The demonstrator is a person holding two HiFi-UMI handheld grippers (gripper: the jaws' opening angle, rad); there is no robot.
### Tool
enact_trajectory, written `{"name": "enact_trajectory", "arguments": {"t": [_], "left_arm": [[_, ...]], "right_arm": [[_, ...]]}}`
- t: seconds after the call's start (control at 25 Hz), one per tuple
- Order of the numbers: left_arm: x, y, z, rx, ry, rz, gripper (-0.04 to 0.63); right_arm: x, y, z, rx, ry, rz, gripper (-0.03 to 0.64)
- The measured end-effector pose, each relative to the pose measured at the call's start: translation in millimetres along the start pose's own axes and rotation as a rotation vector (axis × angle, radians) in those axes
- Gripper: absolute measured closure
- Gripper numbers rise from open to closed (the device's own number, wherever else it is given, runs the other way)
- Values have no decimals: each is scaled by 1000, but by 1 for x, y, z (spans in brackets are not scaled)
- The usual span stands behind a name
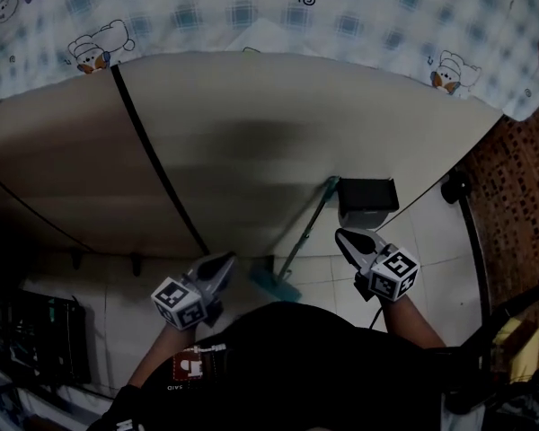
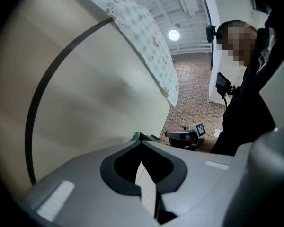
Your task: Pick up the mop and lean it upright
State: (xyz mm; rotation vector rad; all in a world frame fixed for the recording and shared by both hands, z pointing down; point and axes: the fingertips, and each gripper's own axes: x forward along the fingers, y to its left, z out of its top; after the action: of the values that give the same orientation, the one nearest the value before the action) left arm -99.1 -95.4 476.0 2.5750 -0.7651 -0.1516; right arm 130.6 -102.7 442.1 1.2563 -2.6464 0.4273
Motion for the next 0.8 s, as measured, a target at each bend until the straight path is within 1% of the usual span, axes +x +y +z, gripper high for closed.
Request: {"name": "enact_trajectory", "arguments": {"t": [0.08,0.16,0.24,0.36,0.44,0.52,0.6,0.68,0.72,0.8], "left_arm": [[9,13,0,9,28,-32,615],[25,23,0,9,44,-47,615],[45,18,-1,15,50,-60,615],[78,-3,-3,70,70,-82,615],[99,-17,-10,108,102,-76,615],[122,-28,-16,132,109,-62,615],[149,-36,-18,140,101,-43,615],[178,-39,-23,154,121,-26,612],[193,-39,-28,164,130,-26,603],[222,-37,-36,154,141,-38,553]], "right_arm": [[1,0,1,9,2,-18,601],[-3,-5,-1,23,0,-41,601],[-13,-11,-1,29,-5,-50,601],[-27,-28,-6,32,-21,-27,601],[-35,-37,-12,37,-22,2,601],[-43,-45,-15,29,-14,37,601],[-53,-56,-17,3,-3,61,601],[-63,-64,-18,-10,1,76,601],[-68,-67,-18,-6,0,79,600],[-78,-76,-26,13,0,76,600]]}}
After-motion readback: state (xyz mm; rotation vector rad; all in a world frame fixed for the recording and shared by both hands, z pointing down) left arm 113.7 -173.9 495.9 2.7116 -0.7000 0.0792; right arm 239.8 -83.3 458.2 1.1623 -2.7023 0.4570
